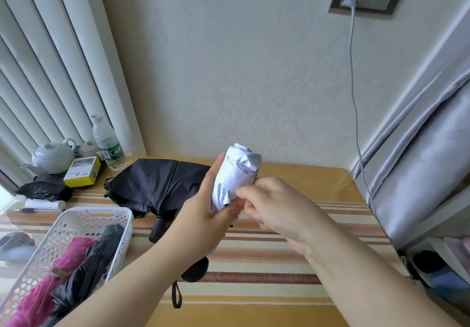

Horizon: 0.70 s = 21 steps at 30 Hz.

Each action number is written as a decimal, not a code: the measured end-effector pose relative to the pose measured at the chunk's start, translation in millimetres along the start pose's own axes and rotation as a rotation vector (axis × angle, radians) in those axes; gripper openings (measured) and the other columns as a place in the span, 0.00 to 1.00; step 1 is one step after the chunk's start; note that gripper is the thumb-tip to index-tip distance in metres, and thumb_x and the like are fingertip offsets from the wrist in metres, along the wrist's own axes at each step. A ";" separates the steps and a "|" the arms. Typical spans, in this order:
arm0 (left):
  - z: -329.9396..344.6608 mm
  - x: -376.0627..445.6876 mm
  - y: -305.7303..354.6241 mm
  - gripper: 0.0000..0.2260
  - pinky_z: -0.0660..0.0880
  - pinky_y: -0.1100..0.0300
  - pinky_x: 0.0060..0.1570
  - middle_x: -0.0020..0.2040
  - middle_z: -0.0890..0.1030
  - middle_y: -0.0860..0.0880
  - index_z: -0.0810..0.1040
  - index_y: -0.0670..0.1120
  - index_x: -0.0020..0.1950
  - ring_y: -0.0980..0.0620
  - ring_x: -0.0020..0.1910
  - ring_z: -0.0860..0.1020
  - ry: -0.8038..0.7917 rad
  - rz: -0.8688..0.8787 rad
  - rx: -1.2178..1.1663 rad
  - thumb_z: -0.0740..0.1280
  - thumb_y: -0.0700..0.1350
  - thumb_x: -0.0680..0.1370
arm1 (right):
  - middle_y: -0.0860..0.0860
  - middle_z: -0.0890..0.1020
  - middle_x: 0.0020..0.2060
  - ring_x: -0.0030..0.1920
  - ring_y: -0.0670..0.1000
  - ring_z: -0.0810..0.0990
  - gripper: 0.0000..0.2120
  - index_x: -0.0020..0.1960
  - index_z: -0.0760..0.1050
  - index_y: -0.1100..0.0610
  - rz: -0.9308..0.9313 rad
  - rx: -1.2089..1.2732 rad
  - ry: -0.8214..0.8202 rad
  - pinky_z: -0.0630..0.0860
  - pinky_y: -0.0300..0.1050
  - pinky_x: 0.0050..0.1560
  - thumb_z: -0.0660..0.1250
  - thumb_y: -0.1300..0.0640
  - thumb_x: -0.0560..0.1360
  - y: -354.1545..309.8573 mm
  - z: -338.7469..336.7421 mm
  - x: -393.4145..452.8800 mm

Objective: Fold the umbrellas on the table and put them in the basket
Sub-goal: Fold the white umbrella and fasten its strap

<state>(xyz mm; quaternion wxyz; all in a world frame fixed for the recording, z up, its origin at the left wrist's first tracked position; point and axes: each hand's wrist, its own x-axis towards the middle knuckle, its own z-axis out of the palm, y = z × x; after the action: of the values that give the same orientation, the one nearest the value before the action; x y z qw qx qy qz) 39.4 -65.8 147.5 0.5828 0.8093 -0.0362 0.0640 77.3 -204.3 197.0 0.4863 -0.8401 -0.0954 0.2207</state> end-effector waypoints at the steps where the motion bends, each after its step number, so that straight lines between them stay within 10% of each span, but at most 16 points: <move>1: -0.8 0.5 -2.9 0.31 0.76 0.66 0.52 0.54 0.78 0.68 0.53 0.63 0.75 0.63 0.54 0.78 -0.021 0.001 -0.006 0.66 0.50 0.78 | 0.44 0.72 0.26 0.30 0.48 0.70 0.18 0.31 0.72 0.52 -0.003 -0.042 0.003 0.66 0.45 0.39 0.62 0.46 0.77 1.3 -0.4 0.9; 6: -0.1 -2.5 -5.2 0.26 0.61 0.73 0.66 0.68 0.63 0.74 0.53 0.62 0.75 0.75 0.68 0.59 -0.127 -0.050 -0.221 0.57 0.56 0.78 | 0.46 0.81 0.33 0.36 0.46 0.79 0.20 0.39 0.78 0.53 -0.048 -0.038 0.056 0.72 0.40 0.38 0.62 0.37 0.75 12.1 -3.1 8.5; 13: 11.2 -2.7 -11.7 0.29 0.60 0.64 0.70 0.72 0.64 0.66 0.48 0.68 0.74 0.70 0.69 0.62 -0.160 -0.112 -0.312 0.60 0.56 0.77 | 0.45 0.85 0.42 0.45 0.43 0.84 0.13 0.51 0.78 0.50 -0.139 0.385 0.182 0.79 0.37 0.43 0.76 0.52 0.69 35.1 19.2 25.6; 16: -1.5 -3.2 -19.9 0.37 0.72 0.57 0.63 0.61 0.80 0.55 0.48 0.68 0.71 0.57 0.60 0.77 -0.206 -0.288 -0.410 0.70 0.57 0.73 | 0.48 0.86 0.42 0.47 0.49 0.84 0.13 0.48 0.80 0.53 -0.148 0.441 0.172 0.80 0.44 0.46 0.77 0.52 0.66 36.8 7.9 31.1; 18: -7.6 -6.1 -19.8 0.29 0.75 0.54 0.57 0.54 0.83 0.47 0.66 0.52 0.68 0.50 0.55 0.81 -0.377 -0.320 -0.386 0.70 0.59 0.71 | 0.53 0.85 0.43 0.48 0.52 0.84 0.17 0.48 0.80 0.57 -0.171 0.589 0.106 0.79 0.49 0.50 0.76 0.51 0.62 36.5 0.8 34.2; 21: 1.7 -10.7 -11.4 0.21 0.75 0.61 0.44 0.38 0.83 0.48 0.75 0.45 0.45 0.52 0.41 0.81 -0.424 -0.324 -0.246 0.60 0.64 0.76 | 0.53 0.83 0.43 0.48 0.52 0.83 0.17 0.48 0.79 0.57 -0.199 0.672 0.044 0.79 0.51 0.52 0.77 0.52 0.63 31.4 4.0 33.7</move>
<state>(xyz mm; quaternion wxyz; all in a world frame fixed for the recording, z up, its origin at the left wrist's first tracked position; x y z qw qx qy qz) 30.4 -63.9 134.7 0.6585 0.7233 -0.0349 -0.2051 103.5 -204.5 158.8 0.7568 -0.6241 -0.0882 0.1733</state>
